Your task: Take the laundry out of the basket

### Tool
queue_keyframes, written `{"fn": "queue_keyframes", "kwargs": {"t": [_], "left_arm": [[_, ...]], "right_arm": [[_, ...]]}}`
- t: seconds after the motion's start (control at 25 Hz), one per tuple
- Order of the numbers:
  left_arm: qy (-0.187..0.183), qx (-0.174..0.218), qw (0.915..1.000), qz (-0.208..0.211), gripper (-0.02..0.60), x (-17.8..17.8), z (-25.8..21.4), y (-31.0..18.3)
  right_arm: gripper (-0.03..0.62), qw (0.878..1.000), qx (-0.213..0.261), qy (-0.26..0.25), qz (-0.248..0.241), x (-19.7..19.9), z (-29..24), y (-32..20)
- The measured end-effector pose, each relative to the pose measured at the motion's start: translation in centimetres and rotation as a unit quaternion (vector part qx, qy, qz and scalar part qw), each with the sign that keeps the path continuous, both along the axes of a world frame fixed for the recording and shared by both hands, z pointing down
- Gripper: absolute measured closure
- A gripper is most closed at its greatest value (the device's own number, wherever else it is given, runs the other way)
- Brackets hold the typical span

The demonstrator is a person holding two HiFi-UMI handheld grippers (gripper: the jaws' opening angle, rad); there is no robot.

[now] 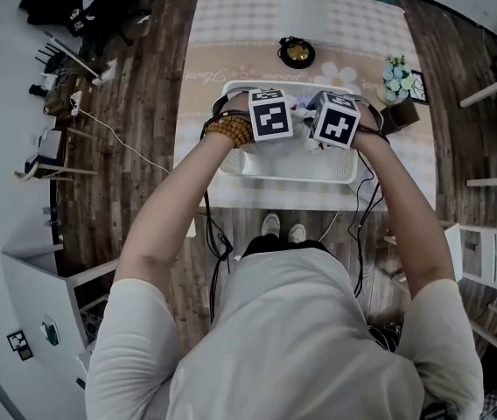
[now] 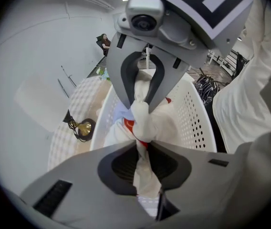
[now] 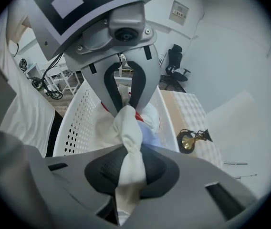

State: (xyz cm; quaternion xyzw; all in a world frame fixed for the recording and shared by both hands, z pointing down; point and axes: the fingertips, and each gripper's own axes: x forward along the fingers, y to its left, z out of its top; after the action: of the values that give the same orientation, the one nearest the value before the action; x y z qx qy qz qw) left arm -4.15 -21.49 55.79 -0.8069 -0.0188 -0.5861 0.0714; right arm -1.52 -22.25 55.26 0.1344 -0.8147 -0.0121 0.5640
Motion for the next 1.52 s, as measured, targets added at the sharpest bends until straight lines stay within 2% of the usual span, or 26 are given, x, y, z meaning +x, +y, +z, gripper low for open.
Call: {"fn": "queue_keyframes", "kwargs": {"t": [0.24, 0.4, 0.52, 0.6, 0.8, 1.0, 1.12, 1.24, 1.36, 1.52], "left_arm": [[-0.001, 0.029, 0.9996, -0.001, 0.489, 0.4, -5.6, -1.0], [-0.003, 0.045, 0.999, 0.002, 0.489, 0.9, -7.8, -1.2], [0.01, 0.081, 0.9965, 0.014, 0.489, 2.7, -9.6, -2.2], [0.013, 0.075, 0.9967, 0.028, 0.489, 4.2, -10.1, -1.7], [0.034, 0.097, 0.9914, 0.081, 0.489, 10.2, -12.0, -1.2], [0.035, 0.068, 0.9872, 0.14, 0.489, 17.1, -12.3, 1.5], [0.059, 0.087, 0.9789, 0.175, 0.489, 21.8, -13.1, 2.0], [0.06, 0.063, 0.9735, 0.211, 0.489, 25.7, -12.7, 4.6], [0.076, 0.068, 0.964, 0.246, 0.489, 29.9, -13.1, 6.9], [0.074, 0.054, 0.9587, 0.269, 0.489, 32.3, -12.9, 9.3]], "right_arm": [[0.519, 0.999, 0.047, 0.001, -0.003, 0.5, -5.8, -1.3], [0.519, 0.998, 0.064, 0.003, -0.001, 1.1, -7.8, -1.4], [0.519, 0.997, 0.071, 0.006, 0.012, 2.8, -8.6, -1.3], [0.519, 0.997, 0.074, 0.0, 0.02, 3.9, -9.4, -0.9], [0.52, 0.993, 0.08, 0.021, 0.079, 10.2, -10.5, 0.0], [0.519, 0.986, 0.08, 0.032, 0.144, 17.4, -11.5, 2.3], [0.519, 0.981, 0.079, 0.033, 0.172, 21.1, -11.7, 3.4], [0.519, 0.974, 0.075, 0.044, 0.208, 25.3, -11.9, 5.6], [0.519, 0.966, 0.068, 0.053, 0.243, 29.2, -12.1, 8.2], [0.52, 0.96, 0.062, 0.054, 0.269, 32.0, -12.2, 10.6]]}}
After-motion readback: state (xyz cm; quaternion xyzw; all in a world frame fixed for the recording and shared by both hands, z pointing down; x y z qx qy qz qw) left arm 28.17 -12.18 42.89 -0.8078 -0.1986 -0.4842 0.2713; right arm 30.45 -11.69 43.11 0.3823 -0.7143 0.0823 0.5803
